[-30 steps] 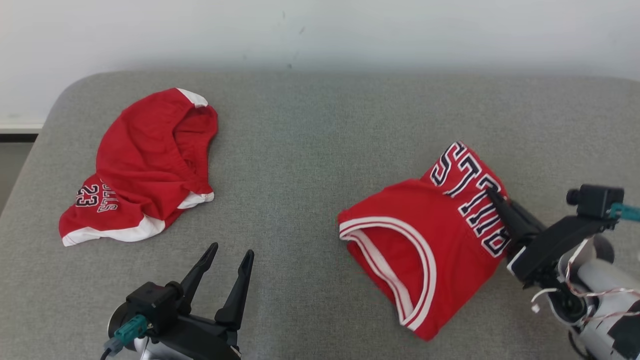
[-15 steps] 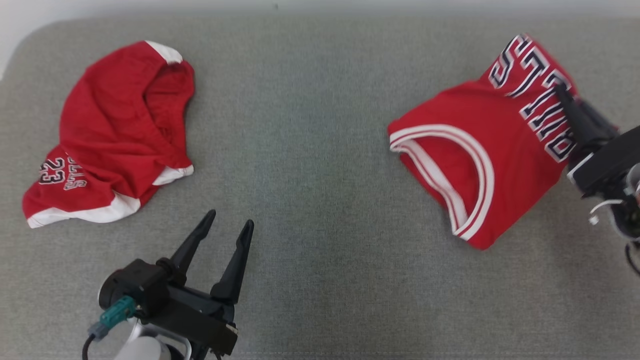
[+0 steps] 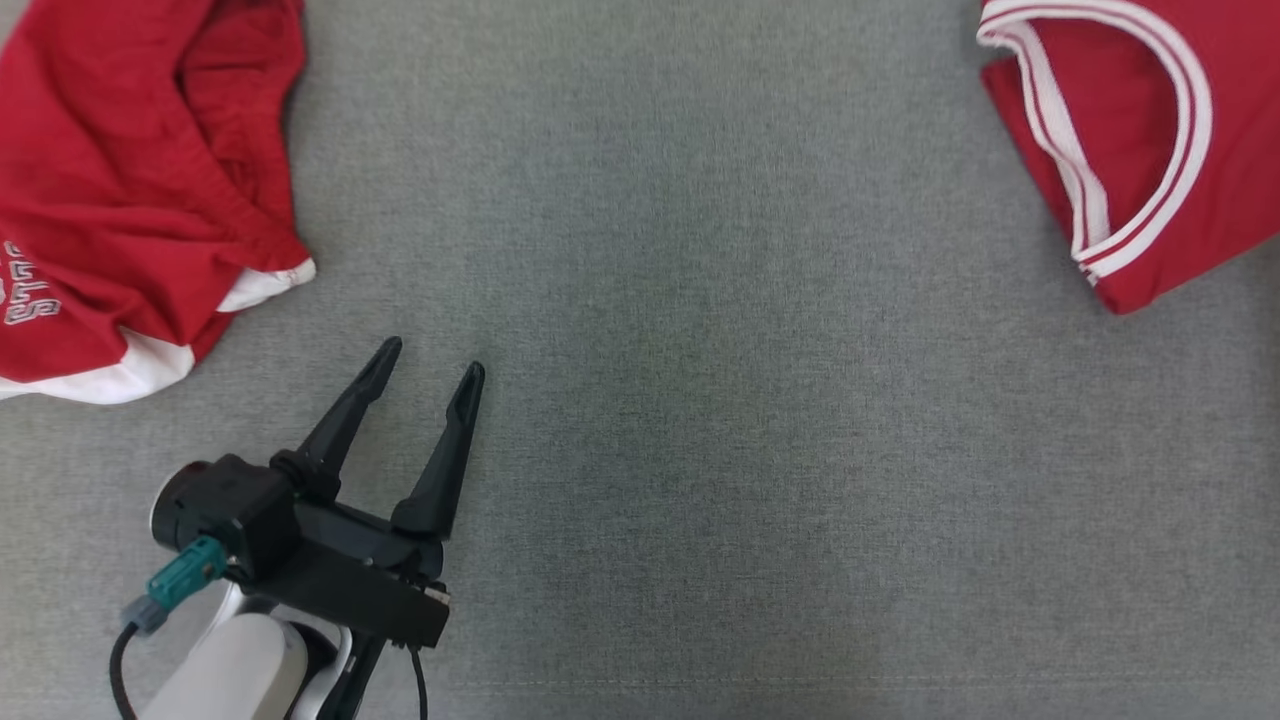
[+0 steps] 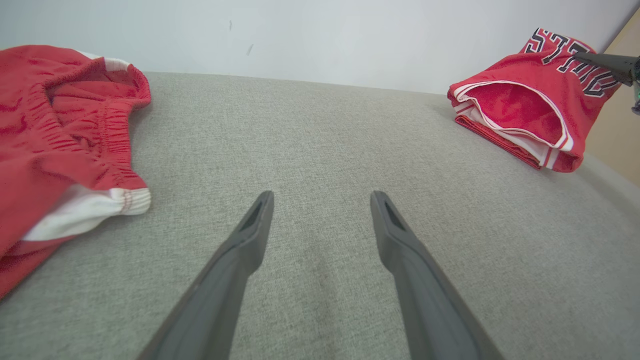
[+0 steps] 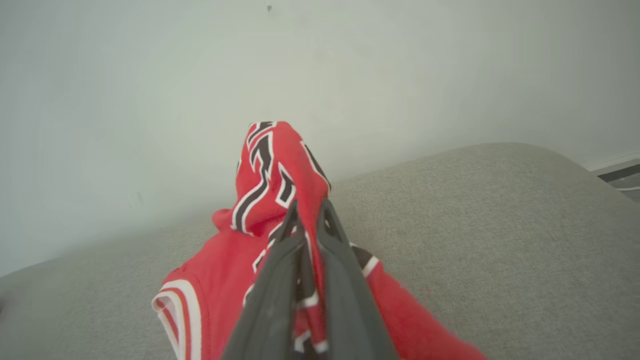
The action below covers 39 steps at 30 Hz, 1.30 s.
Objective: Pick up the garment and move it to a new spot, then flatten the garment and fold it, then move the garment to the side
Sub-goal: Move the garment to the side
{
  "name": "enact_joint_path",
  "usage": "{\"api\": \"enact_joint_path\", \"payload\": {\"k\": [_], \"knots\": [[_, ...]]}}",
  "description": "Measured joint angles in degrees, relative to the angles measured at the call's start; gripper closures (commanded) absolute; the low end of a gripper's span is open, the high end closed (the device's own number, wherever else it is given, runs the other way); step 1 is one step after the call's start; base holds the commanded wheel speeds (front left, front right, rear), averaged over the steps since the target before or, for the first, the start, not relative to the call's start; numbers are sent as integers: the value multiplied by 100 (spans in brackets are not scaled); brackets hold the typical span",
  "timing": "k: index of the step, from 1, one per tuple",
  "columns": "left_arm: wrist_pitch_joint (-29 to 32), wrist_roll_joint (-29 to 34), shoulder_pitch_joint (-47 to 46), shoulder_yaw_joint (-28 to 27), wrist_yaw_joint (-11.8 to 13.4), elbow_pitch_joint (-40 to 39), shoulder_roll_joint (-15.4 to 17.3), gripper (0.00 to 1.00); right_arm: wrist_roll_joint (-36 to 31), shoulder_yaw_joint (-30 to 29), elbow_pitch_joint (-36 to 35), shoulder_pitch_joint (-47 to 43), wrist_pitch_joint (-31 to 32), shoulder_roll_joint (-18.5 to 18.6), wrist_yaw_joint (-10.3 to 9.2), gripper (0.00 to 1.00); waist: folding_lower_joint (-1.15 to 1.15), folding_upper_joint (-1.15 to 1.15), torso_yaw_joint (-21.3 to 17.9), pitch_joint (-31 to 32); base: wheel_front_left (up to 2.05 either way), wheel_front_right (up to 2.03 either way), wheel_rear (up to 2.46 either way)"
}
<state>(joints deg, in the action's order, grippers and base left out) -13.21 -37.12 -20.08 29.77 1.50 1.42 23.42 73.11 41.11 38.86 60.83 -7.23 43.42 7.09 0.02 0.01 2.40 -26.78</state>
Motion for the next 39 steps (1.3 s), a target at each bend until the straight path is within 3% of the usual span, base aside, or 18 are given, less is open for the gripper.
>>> {"api": "enact_joint_path", "payload": {"k": [6, 12, 23, 30, 33, 34, 35, 36, 37, 39], "knots": [[11, 110, -92, -27, 0, -9, 18, 0, -40, -32, 332, 116, -237, -293, -1, 100, -1, 0, -81, -301, 0, 0, 0], [29, 115, -176, -18, 0, 3, 19, 0, -110, -102, 681, 273, -399, -300, -116, 100, -1, 0, -167, -415, 0, 0, 0], [27, 119, -205, -11, 0, 12, -2, 0, -595, 48, 1201, 475, -548, -286, -505, 100, -1, -1, -232, -416, 0, 0, 0], [25, 148, -244, -2, -1, -2, -13, 0, -904, 156, 1707, 584, -598, -211, -918, 100, -2, -1, -211, -419, 0, 0, 0], [25, 148, -310, 0, -4, -2, -21, 0, -1021, 225, 1798, 595, -604, -224, -972, 100, -1, 0, -191, -410, 0, 0, 0], [25, 148, -310, 1, -4, -1, -21, 0, -1057, 242, 1849, 616, -605, -240, -992, 85, -1, -1, -184, -405, 0, 0, 0], [25, 148, -310, 2, -5, 0, -21, 0, -1070, 255, 1892, 645, -606, -252, -995, 56, -2, -1, -178, -401, 0, 0, 0], [25, 148, -310, 3, -5, 0, -23, 0, -1079, 271, 1916, 671, -626, -255, -995, 16, -2, 0, -171, -397, 0, 0, 0], [25, 148, -310, 4, -5, 0, -26, 0, -1113, 289, 1934, 687, -633, -255, -995, 0, -2, -1, -165, -392, 0, 0, 0], [25, 149, -310, 8, -5, 3, -32, 0, -1152, 307, 1993, 699, -646, -278, -995, 0, -2, -1, -154, -381, 0, 0, 0]]}}
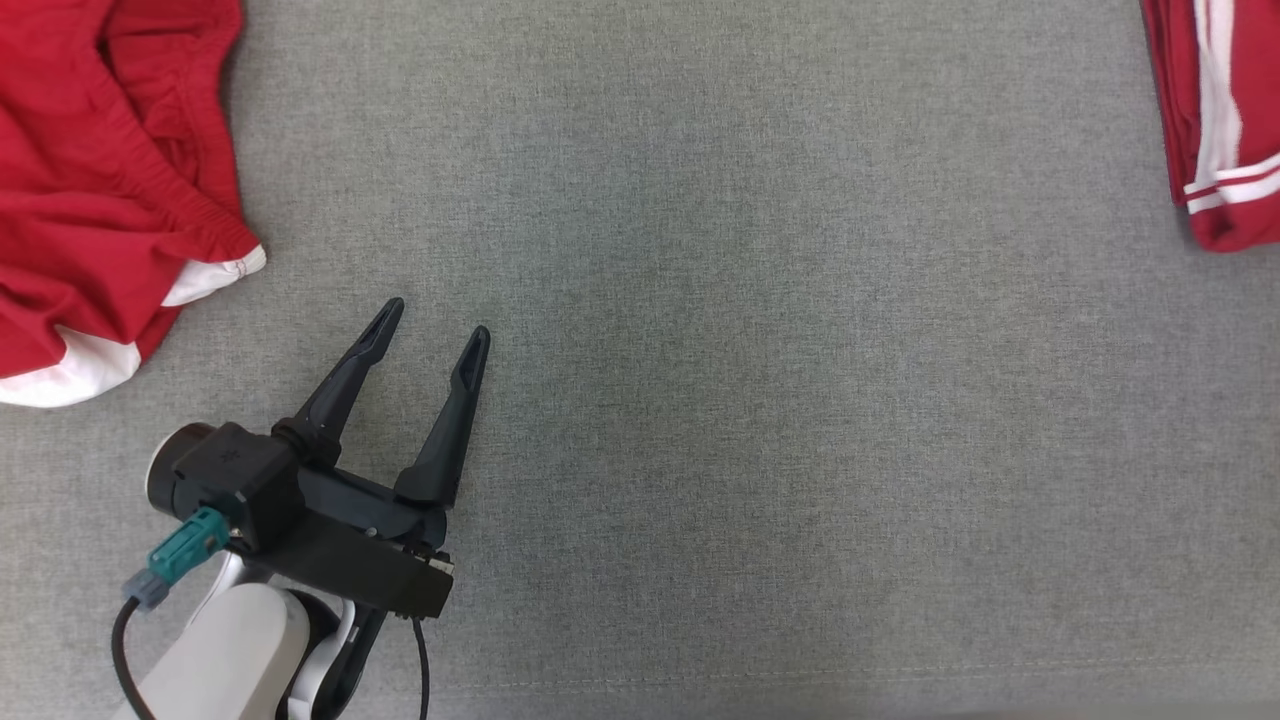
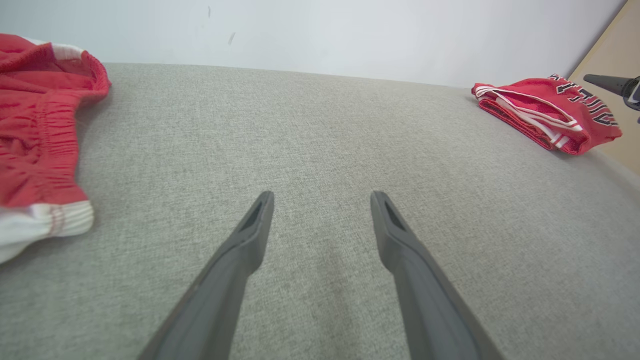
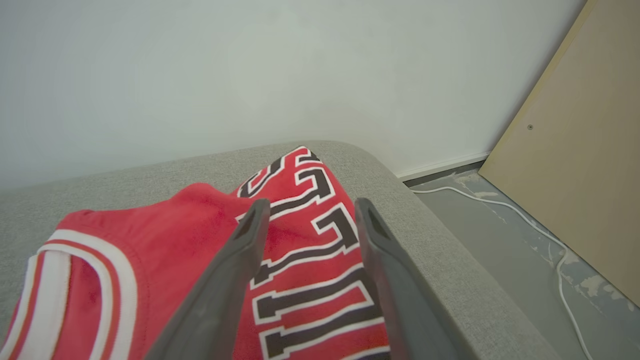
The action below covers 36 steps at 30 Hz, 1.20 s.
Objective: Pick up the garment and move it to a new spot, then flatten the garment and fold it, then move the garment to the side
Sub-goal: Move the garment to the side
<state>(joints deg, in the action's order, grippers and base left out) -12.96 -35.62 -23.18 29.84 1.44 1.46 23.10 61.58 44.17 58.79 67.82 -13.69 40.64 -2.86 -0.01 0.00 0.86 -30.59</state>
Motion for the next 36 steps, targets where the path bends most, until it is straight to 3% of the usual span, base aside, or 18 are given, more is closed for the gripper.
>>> {"api": "enact_joint_path", "payload": {"k": [20, 30, 36], "knots": [[-36, -8, 9, 14, -94, 443, -174, 0, -459, 349, 232, -68, -58, -542, 246, 0, 0, 0, -84, 656, 0, 0, 0], [-102, -64, 408, -78, -68, 732, -276, 0, -821, 509, -298, -544, -58, -787, 475, 0, -1, -1, -223, 1527, 0, 0, 0], [-130, -112, 716, -153, -35, 809, -296, 0, -868, 497, -740, -1099, -59, -798, 489, 0, -1, -1, -281, 2014, 0, 0, 0]]}}
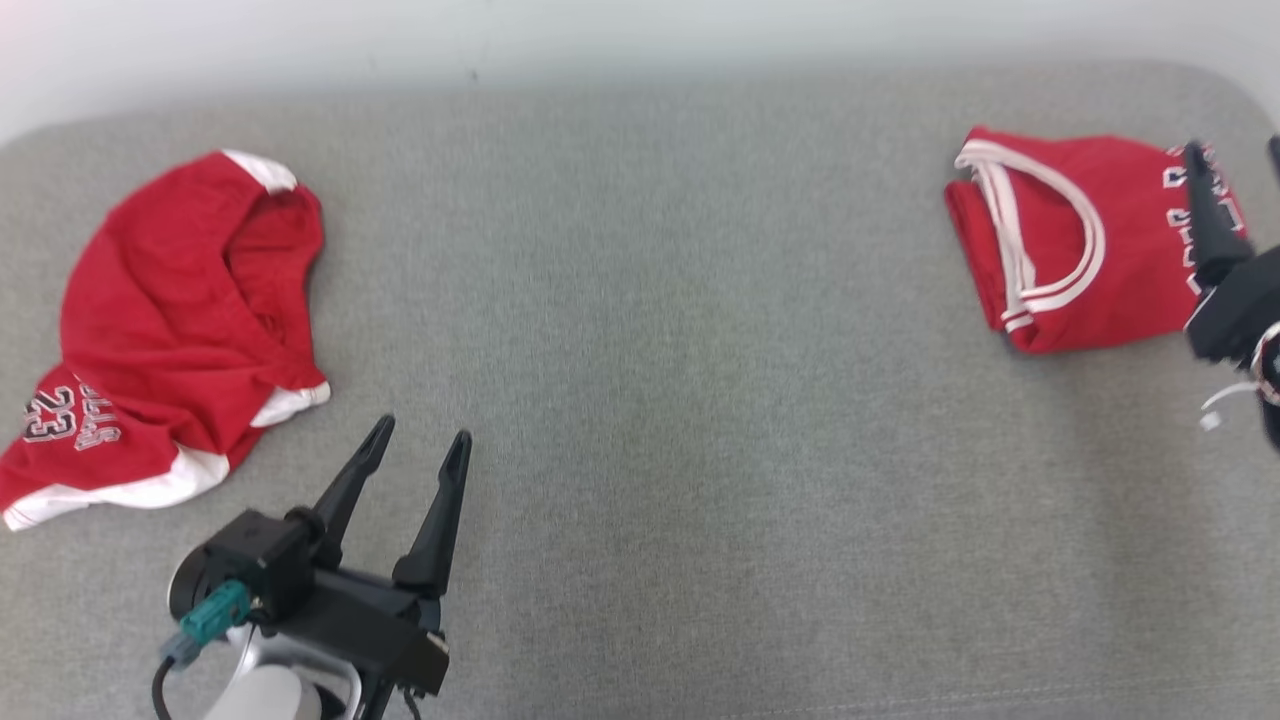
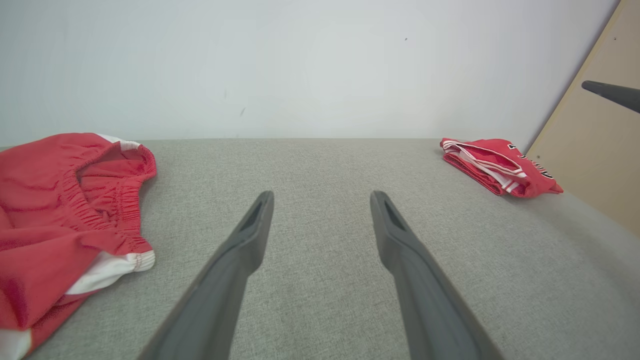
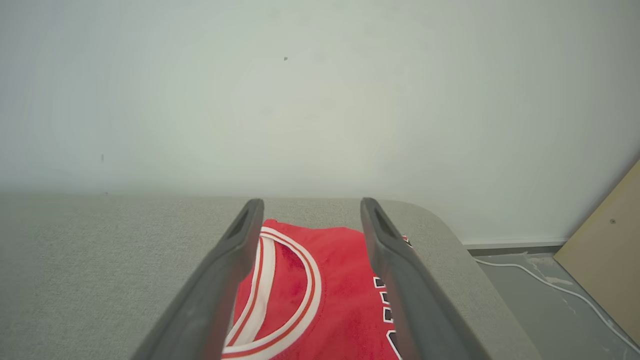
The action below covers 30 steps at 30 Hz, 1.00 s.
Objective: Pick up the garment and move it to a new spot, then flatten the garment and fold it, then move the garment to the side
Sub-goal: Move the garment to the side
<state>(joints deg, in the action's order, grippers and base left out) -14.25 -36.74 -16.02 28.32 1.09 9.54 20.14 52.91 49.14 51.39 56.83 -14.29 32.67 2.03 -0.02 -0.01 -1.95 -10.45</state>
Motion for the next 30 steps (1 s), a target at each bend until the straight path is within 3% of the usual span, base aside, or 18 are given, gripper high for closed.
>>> {"api": "enact_joint_path", "payload": {"k": [12, 20, 24, 30], "knots": [[-3, -158, 821, -137, 154, -35, -19, 0, 3, -261, -1475, -1666, 1, 174, -30, 0, 0, 0, -32, 900, 0, 0, 0], [-4, -168, 1272, -280, 271, -247, 78, 0, -108, -431, -2662, -2717, 1, 264, -402, 0, 0, 0, -29, 1212, 0, 0, 0], [-5, -138, 1311, -390, 332, -365, 77, 0, -218, -643, -3275, -3233, 0, 409, -678, 0, 1, 0, -45, 1245, 0, 0, 0], [-5, -34, 1398, -608, 412, -550, 82, 0, -474, -1006, -4028, -3875, 0, 409, -853, 0, 2, 1, -45, 1236, 0, 0, 0]]}}
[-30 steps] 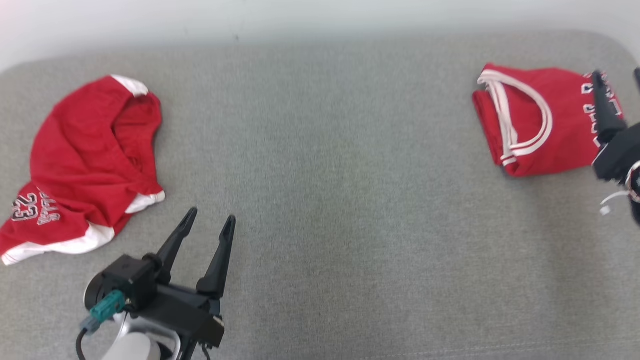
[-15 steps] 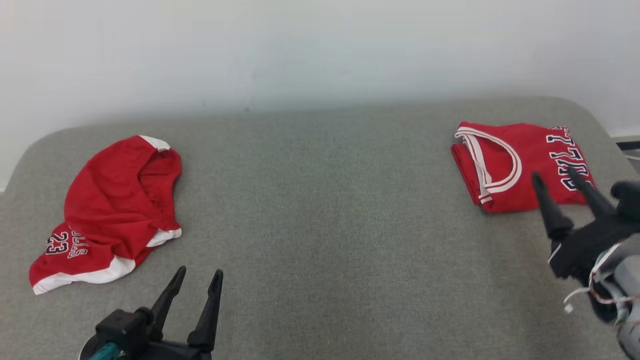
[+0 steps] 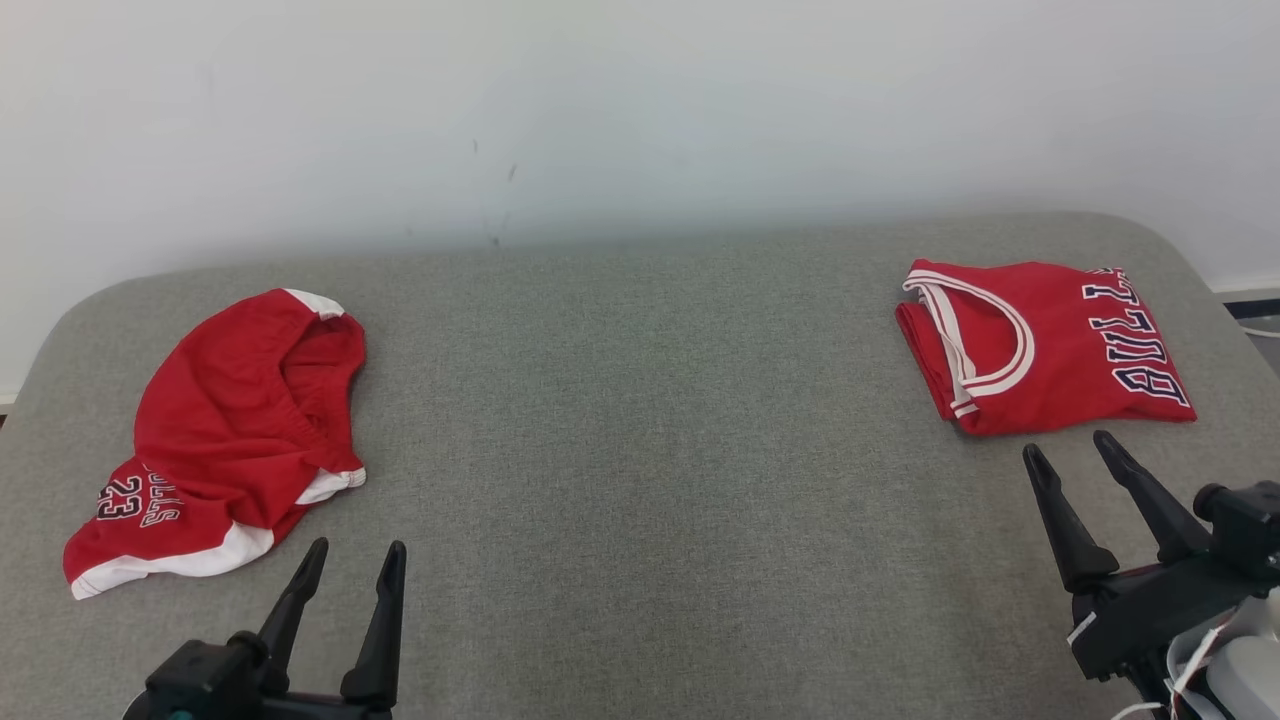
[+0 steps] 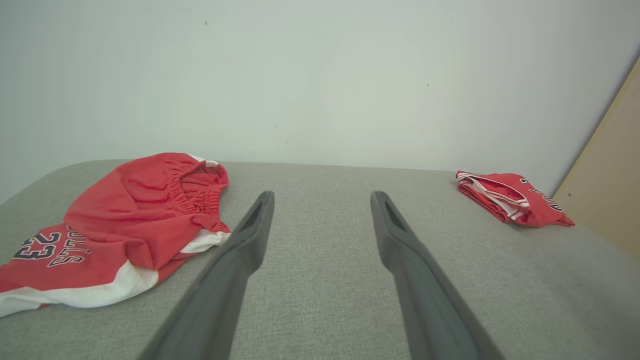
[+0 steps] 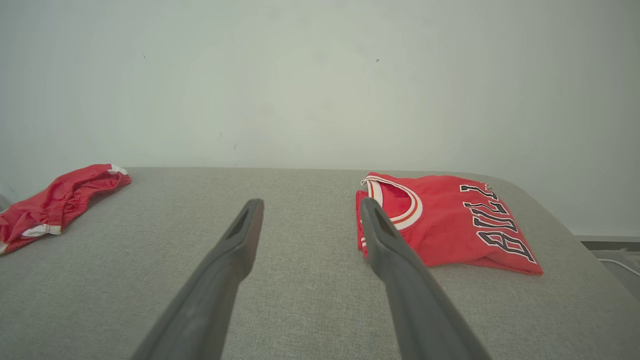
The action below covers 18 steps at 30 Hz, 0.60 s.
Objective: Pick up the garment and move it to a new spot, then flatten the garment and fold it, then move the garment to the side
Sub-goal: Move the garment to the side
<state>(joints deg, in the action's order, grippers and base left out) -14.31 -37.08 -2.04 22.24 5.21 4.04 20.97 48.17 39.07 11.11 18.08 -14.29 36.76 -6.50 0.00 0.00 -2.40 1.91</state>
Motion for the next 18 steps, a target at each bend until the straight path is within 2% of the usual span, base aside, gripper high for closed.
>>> {"api": "enact_joint_path", "payload": {"k": [11, 18], "knots": [[0, 232, 174, -338, 82, -162, -3, 0, -583, -1021, -728, -870, 0, -11, -65, 0, 0, 0, 53, -4, 0, 0, 0], [-1, 279, 255, -434, 82, -224, -87, 0, -992, -1785, -788, -1317, 0, -411, -65, 0, 0, 0, 99, -9, 0, 0, 0]]}}
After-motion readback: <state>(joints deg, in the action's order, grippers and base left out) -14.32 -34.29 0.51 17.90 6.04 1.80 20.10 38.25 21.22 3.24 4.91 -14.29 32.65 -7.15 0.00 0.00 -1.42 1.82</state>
